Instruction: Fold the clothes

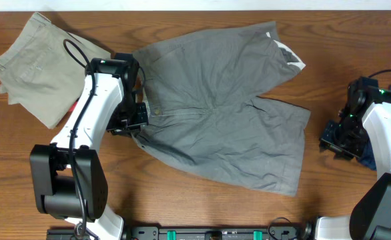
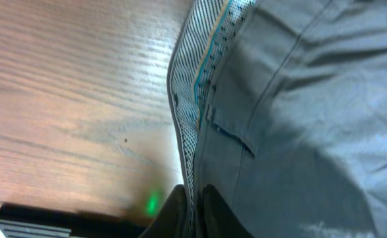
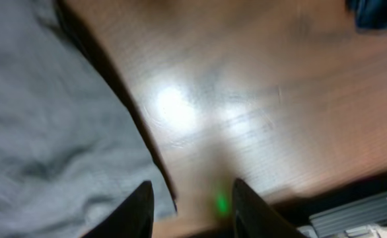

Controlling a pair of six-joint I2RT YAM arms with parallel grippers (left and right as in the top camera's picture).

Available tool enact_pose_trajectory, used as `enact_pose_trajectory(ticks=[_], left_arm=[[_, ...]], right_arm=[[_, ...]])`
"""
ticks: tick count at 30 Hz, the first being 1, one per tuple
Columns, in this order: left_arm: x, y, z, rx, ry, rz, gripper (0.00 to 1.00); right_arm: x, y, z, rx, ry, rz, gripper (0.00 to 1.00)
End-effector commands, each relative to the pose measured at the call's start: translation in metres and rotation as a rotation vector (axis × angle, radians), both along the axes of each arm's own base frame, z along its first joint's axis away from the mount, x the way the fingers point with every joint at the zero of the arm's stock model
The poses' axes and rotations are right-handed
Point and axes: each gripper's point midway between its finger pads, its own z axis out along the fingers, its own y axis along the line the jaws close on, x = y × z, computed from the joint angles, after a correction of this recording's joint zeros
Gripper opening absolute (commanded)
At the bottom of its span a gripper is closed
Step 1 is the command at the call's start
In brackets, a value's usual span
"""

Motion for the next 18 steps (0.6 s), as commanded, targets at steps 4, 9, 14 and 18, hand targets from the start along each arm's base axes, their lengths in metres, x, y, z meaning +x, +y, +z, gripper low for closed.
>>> enact_pose_trajectory(ticks=[4,9,14,18], left_arm=[[0.009,0.006,0.0,0.035,-0.042,0.01,0.17],[0.01,0.006,0.0,0.038,-0.046,0.032,0.17],[0.016,0.005,-0.001,0.038,-0.068,0.055,0.22],[0.019,0.005,-0.001,0.036,-0.082,0.055,0.28]], right_arm=[[0.087,0.016,0.012,0.13,-0.389,0.1,0.46],[0.152,0.018,0.025,0.151,-0.65,0.163,0.45],[0.196,0.035,0.003,0.2,-0.749,0.228,0.53],[0.227,0.056,-0.023,0.218,-0.807,0.288,0.64]])
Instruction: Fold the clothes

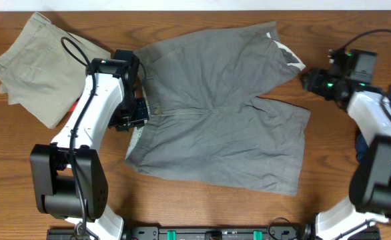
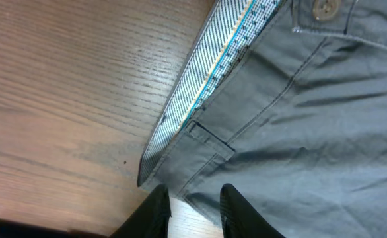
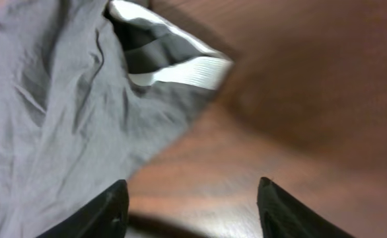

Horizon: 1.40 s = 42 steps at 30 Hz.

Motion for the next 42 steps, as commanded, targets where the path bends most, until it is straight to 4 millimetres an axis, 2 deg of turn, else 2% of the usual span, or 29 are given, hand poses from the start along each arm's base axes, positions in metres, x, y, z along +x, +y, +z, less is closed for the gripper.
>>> enact_pose_trajectory(ticks=[1,4,9,11,12,13,14,15,18,21,25,28,29,31,32,34,37,39,42], left_arm=[[0.003,0.002,0.001,0.01,-0.014,0.014,0.28],[0.006,0.002,0.001,0.008,-0.029,0.014,0.29],[0.008,0.001,0.001,0.007,-0.036,0.015,0.29],[0.008,0.001,0.001,0.007,-0.037,0.015,0.29],[0.008,0.001,0.001,0.007,-0.037,0.015,0.29],[0.008,0.001,0.001,0.007,-0.037,0.015,0.29],[0.008,0.001,0.001,0.006,-0.037,0.015,0.29],[0.008,0.001,0.001,0.003,-0.036,0.015,0.29],[0.008,0.001,0.001,0.003,-0.036,0.015,0.29],[0.008,0.001,0.001,0.003,-0.036,0.015,0.29],[0.009,0.001,0.001,0.003,-0.038,0.015,0.3],[0.009,0.001,0.001,0.003,-0.04,0.015,0.3],[0.009,0.001,0.001,0.003,-0.04,0.015,0.3],[0.009,0.001,0.001,0.003,-0.041,0.015,0.43],[0.009,0.001,0.001,0.003,-0.041,0.015,0.48],[0.009,0.001,0.001,0.003,-0.04,0.015,0.58],[0.007,0.0,0.001,-0.004,-0.031,0.015,0.63],[0.005,-0.004,0.0,-0.025,-0.024,0.013,0.67],[0.002,-0.004,-0.006,-0.028,-0.013,0.014,0.69]], right_arm=[[0.015,0.03,-0.02,0.039,-0.02,0.077,0.64],[0.036,0.04,-0.033,0.044,-0.081,0.077,0.64],[0.059,0.037,-0.062,0.008,-0.123,-0.011,0.64],[0.063,0.039,-0.071,0.017,-0.13,-0.018,0.57],[0.062,0.039,-0.076,0.017,-0.122,-0.018,0.5],[0.06,0.038,-0.081,0.013,-0.11,-0.022,0.33],[0.058,0.037,-0.086,0.008,-0.092,-0.027,0.12],[0.053,0.032,-0.091,-0.004,-0.064,-0.043,0.01],[0.037,0.017,-0.099,-0.019,0.02,-0.081,0.01],[0.014,-0.012,-0.102,-0.054,0.125,-0.16,0.01],[-0.013,-0.048,-0.092,-0.088,0.213,-0.254,0.01],[-0.03,-0.064,-0.082,-0.096,0.261,-0.297,0.01],[-0.034,-0.066,-0.078,-0.09,0.268,-0.303,0.07],[-0.034,-0.058,-0.067,-0.047,0.254,-0.279,0.34],[-0.033,-0.053,-0.058,-0.028,0.238,-0.252,0.39],[-0.033,-0.043,-0.039,-0.006,0.204,-0.19,0.45],[-0.051,-0.038,-0.008,-0.005,0.213,-0.187,0.46],[-0.076,-0.031,0.012,0.003,0.26,-0.185,0.48],[-0.118,-0.019,0.027,0.026,0.366,-0.189,0.54]])
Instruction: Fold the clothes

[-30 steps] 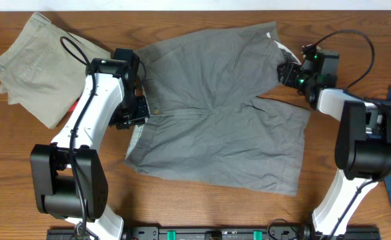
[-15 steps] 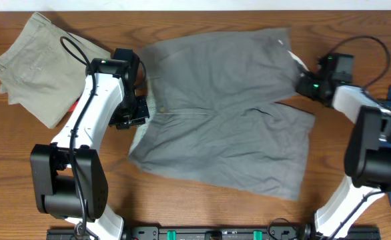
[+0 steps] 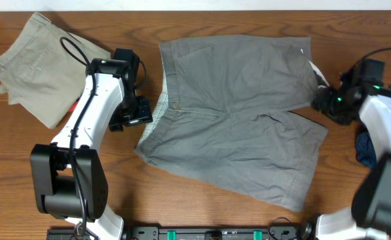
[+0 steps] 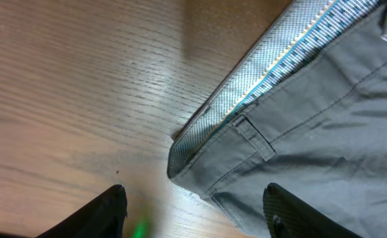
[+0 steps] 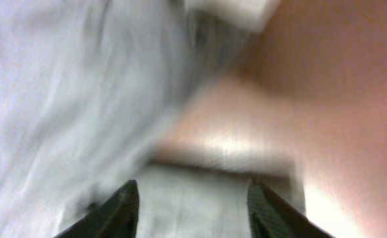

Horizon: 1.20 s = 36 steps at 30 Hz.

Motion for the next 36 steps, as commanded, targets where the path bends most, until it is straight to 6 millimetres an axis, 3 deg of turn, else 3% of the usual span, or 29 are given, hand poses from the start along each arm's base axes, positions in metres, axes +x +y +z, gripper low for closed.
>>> enact_pose_trajectory(ticks=[1,3,7,12,18,21,24,26,29,33,36], left_arm=[[-0.008,-0.001,-0.007,-0.011,0.025,0.002,0.69],[-0.015,0.0,-0.013,-0.006,0.047,0.022,0.7],[-0.034,0.002,-0.026,0.021,0.107,0.171,0.7],[-0.053,0.002,-0.044,0.034,0.161,0.298,0.69],[-0.057,-0.017,-0.07,-0.08,0.152,0.353,0.64],[-0.055,-0.018,-0.079,-0.084,0.128,0.375,0.51],[-0.05,-0.017,-0.082,-0.085,0.104,0.371,0.21],[-0.047,-0.017,-0.083,-0.084,0.092,0.37,0.09],[-0.052,-0.017,-0.082,-0.082,0.113,0.371,0.06],[-0.06,-0.016,-0.08,-0.079,0.139,0.326,0.07],[-0.06,-0.016,-0.08,-0.079,0.142,0.32,0.06]], right_arm=[[-0.03,0.011,0.028,0.019,0.03,0.008,0.55],[-0.059,0.016,0.031,0.038,0.119,-0.034,0.55],[-0.094,0.035,0.027,0.086,0.213,-0.047,0.54],[-0.137,0.075,0.004,0.131,0.33,0.02,0.53],[-0.184,0.113,-0.021,0.082,0.468,0.086,0.53],[-0.197,0.125,-0.027,0.046,0.495,0.132,0.54],[-0.211,0.135,-0.03,0.016,0.525,0.2,0.54],[-0.225,0.134,-0.033,-0.041,0.572,0.172,0.54],[-0.242,0.132,-0.038,-0.099,0.625,0.1,0.54],[-0.258,0.139,-0.042,-0.084,0.695,-0.115,0.33],[-0.266,0.14,-0.044,-0.08,0.736,-0.265,0.27]])
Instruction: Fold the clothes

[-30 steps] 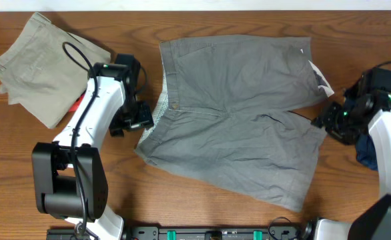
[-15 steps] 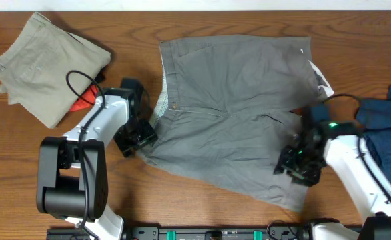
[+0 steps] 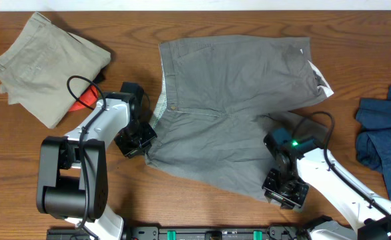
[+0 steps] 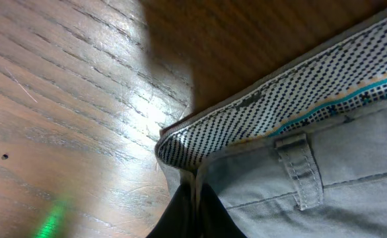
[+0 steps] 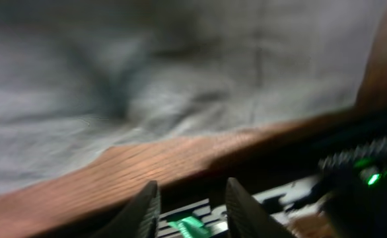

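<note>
Grey shorts lie spread on the wooden table, waistband to the left and legs to the right. My left gripper sits at the waistband's near corner. In the left wrist view it is shut on that corner, with the dotted waistband lining turned up. My right gripper is at the near leg's bottom hem. The blurred right wrist view shows it open over bare wood, with the grey fabric just beyond its tips.
Folded tan trousers lie at the back left with something red under their edge. A blue garment is heaped at the right edge. The front table rail runs close behind my right gripper.
My left gripper was open beside the waistband and is now nearer the front, shut on the waistband's near corner. My right gripper has gone from the back right pocket to the near leg's hem, still open.
At first my left gripper was shut on the waistband of skewed shorts, with the right by the blue garment. Then the left was open and the right at the far leg's end. Later the shorts lay straighter and further right. Now the left grips the waistband corner.
</note>
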Controlling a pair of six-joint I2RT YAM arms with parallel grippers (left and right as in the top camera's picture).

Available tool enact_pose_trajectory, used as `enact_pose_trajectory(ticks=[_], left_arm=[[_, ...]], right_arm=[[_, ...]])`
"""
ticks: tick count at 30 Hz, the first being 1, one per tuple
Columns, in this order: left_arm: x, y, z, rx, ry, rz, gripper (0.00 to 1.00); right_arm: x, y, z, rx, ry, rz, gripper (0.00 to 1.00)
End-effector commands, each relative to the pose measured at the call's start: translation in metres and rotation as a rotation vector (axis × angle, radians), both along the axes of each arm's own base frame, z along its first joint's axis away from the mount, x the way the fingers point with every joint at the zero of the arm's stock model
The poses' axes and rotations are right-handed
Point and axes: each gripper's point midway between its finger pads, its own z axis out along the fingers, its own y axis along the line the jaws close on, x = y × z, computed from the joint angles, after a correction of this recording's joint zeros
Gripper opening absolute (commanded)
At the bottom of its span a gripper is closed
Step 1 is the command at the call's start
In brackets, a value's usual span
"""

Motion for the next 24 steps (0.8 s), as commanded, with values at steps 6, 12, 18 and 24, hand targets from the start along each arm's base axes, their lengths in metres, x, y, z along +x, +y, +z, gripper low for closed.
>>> enact_pose_trajectory(ticks=[6,12,18,24], left_arm=[[-0.004,0.002,0.0,-0.002,0.008,-0.031,0.06],[-0.004,0.002,0.0,-0.005,0.006,-0.048,0.06],[-0.004,0.002,0.0,-0.005,0.006,-0.048,0.06],[-0.004,0.002,0.0,-0.005,0.006,-0.049,0.07]], right_arm=[[0.006,0.003,-0.014,-0.154,-0.026,-0.475,0.27],[0.04,0.013,-0.023,-0.1,-0.16,-0.533,0.57],[0.027,-0.008,-0.029,-0.228,-0.155,-0.595,0.66],[-0.016,-0.009,-0.039,-0.249,0.007,-0.653,0.6]])
